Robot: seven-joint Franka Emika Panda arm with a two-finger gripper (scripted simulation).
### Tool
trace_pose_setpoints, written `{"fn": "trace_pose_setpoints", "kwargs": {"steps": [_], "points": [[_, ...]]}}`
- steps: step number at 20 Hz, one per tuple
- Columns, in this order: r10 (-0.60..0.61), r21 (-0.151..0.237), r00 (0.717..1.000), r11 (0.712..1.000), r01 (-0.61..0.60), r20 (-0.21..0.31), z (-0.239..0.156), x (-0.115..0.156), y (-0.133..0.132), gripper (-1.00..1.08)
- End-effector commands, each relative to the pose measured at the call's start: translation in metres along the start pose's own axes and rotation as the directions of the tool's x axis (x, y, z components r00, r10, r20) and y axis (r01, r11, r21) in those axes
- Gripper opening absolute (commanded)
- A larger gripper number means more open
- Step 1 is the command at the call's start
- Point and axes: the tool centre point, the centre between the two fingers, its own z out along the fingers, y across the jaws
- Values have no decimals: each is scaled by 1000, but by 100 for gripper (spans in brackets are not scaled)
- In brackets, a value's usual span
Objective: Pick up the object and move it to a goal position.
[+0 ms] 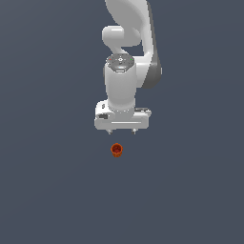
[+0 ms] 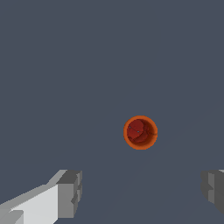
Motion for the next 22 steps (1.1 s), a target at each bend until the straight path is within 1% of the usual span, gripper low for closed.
{"fn": "trace_pose_setpoints", "kwargs": {"steps": [1,6,12,15,22], "points": [[-5,0,1000,1000,5,-2,-2,0,0,100],[18,0,1000,1000,-18,3,5,1,1,100],[100,-3,995,995,-100,13,26,6,7,100],[162,-7,986,987,-162,21,42,9,12,100],[290,-20,956,957,-289,35,77,13,22,100]]}}
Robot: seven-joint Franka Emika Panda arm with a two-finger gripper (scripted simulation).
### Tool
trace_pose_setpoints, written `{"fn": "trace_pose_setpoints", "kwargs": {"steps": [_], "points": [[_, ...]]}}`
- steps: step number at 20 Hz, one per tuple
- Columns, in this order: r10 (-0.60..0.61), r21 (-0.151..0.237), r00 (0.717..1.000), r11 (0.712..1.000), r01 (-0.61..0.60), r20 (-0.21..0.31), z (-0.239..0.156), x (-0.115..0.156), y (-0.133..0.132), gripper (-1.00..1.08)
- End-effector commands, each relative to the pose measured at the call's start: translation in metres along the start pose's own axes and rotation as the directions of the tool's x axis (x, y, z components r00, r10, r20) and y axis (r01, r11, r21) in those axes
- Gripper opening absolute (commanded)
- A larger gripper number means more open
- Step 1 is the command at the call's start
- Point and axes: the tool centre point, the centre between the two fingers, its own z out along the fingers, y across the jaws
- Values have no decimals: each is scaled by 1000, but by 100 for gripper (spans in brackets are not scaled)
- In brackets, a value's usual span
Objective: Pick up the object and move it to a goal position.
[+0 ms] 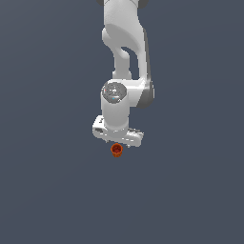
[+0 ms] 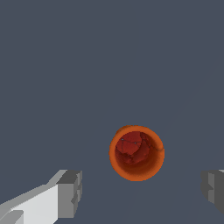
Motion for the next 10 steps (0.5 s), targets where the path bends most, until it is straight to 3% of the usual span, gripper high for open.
{"fn": "trace_pose_setpoints", "kwargs": {"steps": [1,10], "points": [[37,-3,999,999,-37,3,9,2,2,100],[72,-7,997,997,-72,8,20,4,5,100]]}}
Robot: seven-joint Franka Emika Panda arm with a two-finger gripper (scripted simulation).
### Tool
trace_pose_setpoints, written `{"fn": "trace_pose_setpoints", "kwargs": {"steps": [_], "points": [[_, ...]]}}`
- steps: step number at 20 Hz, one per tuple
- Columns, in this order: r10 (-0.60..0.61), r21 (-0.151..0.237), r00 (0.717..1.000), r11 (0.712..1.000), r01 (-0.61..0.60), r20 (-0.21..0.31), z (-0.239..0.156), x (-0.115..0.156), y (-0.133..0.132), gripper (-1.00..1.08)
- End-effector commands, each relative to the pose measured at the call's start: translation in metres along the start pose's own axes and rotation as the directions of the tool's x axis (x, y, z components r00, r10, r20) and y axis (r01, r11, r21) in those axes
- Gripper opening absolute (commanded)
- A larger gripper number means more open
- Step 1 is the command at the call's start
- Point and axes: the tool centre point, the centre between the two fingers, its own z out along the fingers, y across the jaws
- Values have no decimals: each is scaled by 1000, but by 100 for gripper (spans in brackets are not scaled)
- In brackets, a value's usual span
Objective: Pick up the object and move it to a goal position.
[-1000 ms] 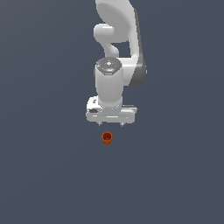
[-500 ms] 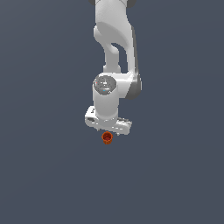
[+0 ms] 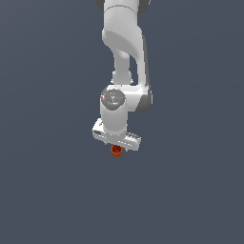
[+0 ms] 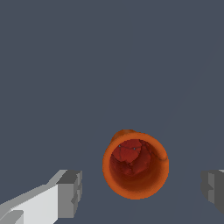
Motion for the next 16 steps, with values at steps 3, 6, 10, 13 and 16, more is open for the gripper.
{"fn": "trace_pose_setpoints", "kwargs": {"steps": [3,6,10,13,16], "points": [[0,0,1000,1000,0,0,6,0,0,100],[2,0,1000,1000,-2,-1,19,0,0,100],[4,0,1000,1000,-4,-1,41,-1,1,100],[5,0,1000,1000,-5,-1,49,0,0,100],[5,0,1000,1000,-5,-1,51,1,0,100]]}}
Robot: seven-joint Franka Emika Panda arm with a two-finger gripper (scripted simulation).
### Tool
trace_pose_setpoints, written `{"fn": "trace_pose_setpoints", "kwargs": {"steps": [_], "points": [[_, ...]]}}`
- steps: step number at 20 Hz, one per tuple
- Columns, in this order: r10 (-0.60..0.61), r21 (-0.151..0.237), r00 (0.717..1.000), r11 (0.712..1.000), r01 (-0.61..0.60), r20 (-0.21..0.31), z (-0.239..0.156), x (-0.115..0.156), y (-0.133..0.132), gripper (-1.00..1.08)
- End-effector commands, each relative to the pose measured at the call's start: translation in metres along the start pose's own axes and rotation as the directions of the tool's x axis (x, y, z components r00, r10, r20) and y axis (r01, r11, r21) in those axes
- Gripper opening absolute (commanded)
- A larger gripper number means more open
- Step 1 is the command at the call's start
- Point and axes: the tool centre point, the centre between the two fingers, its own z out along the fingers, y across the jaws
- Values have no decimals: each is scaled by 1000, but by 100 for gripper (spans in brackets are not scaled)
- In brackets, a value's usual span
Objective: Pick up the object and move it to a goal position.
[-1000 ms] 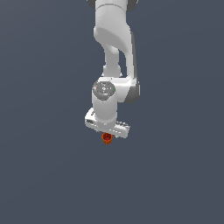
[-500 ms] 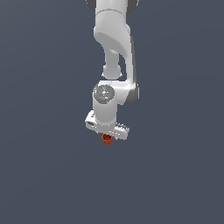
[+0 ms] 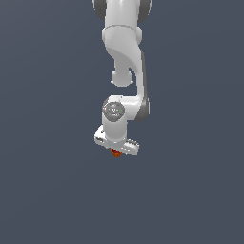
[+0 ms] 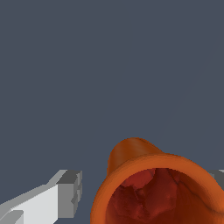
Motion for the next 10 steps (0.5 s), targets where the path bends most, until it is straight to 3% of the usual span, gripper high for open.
{"fn": "trace_pose_setpoints", "kwargs": {"steps": [1,10], "points": [[0,1,1000,1000,0,-2,1,1,0,-100],[0,1,1000,1000,0,-2,1,1,0,-100]]}}
